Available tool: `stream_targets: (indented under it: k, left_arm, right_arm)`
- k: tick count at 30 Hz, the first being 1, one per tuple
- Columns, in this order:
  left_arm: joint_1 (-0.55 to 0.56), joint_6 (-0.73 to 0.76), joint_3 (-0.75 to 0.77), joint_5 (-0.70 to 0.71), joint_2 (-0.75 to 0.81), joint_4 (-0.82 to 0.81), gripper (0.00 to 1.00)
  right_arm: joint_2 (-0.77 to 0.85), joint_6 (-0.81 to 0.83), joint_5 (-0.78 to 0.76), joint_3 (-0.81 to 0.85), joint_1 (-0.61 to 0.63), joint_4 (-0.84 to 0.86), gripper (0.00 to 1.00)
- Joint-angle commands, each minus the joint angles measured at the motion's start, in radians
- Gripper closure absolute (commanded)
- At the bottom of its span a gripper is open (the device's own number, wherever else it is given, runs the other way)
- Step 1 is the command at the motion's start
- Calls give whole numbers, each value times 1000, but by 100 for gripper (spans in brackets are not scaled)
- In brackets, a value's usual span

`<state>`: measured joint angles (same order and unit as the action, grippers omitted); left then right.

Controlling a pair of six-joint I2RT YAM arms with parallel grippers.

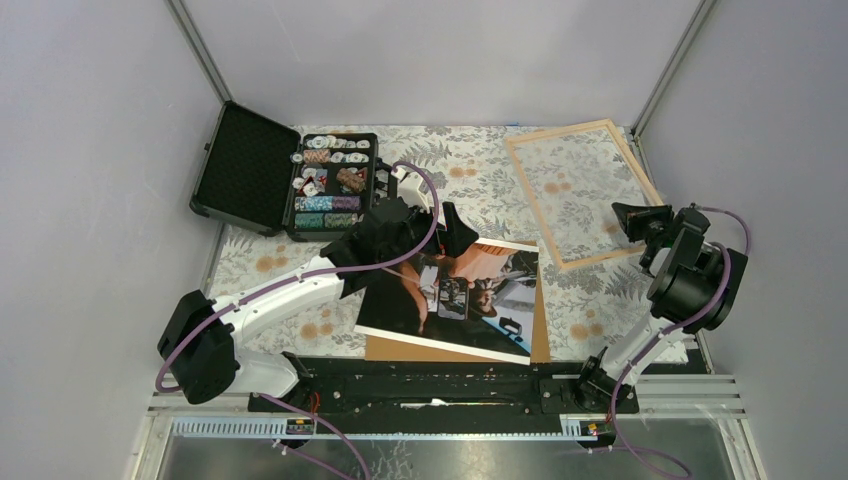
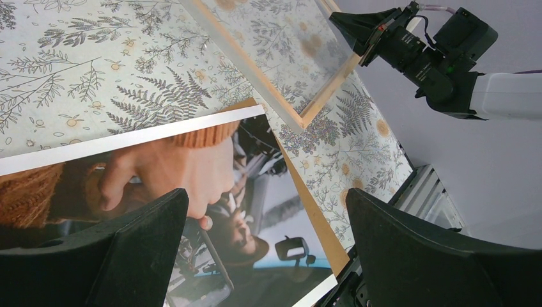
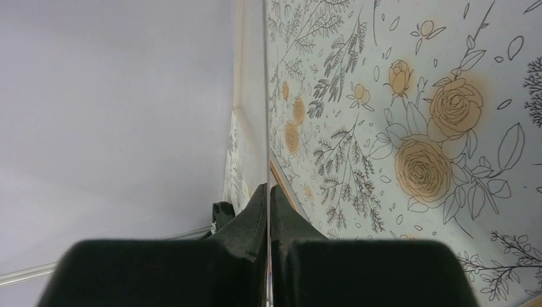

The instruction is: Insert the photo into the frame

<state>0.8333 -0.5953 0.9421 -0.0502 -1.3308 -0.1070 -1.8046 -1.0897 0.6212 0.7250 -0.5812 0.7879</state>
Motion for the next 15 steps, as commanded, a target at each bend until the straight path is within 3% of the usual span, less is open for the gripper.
stream_targets:
  k: [1,15]
  left_arm:
    - [4,0,35,-16,-1,-60,1]
    - [3,-5,33,-23,-1,-65,1]
  right_arm:
    - [-11,-83,-75,28,-39,51,100]
    - [24,-77,-141,18,-84,-15,100]
